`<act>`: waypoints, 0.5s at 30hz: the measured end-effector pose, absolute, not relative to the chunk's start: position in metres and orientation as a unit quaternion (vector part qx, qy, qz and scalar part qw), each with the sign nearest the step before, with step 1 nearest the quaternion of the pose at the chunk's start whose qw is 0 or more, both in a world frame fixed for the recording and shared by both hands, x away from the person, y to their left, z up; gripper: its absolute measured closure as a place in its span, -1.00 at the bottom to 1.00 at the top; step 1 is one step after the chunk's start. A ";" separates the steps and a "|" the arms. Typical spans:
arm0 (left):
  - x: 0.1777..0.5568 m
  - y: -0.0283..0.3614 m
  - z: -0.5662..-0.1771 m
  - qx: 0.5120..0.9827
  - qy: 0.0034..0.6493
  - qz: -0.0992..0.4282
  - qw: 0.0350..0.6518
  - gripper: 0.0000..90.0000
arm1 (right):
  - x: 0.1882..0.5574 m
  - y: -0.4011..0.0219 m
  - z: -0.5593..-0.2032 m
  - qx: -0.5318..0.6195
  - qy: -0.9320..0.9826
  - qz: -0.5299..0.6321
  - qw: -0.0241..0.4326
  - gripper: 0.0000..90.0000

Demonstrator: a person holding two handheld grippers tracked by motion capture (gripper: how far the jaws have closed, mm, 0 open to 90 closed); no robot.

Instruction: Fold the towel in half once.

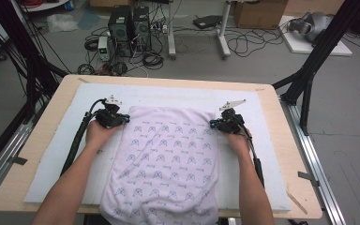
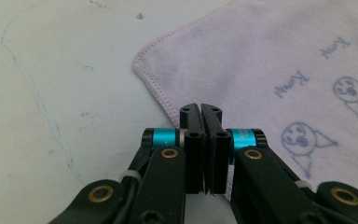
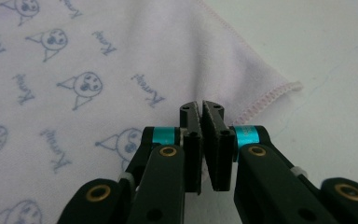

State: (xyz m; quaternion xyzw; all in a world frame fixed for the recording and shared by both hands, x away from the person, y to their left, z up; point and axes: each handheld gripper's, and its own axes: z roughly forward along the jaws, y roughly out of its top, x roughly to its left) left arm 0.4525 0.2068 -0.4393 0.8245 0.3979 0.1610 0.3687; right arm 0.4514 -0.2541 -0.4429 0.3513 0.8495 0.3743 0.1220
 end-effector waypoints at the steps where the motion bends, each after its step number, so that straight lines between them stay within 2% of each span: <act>1: 0.452 0.207 -0.439 0.825 0.397 0.161 0.369 0.95 | 0.451 -0.254 -0.443 0.355 0.848 0.375 0.119 0.93; 15: 0.449 0.218 -0.426 0.814 0.395 0.147 0.399 0.99 | 0.444 -0.265 -0.421 0.342 0.839 0.408 0.116 0.94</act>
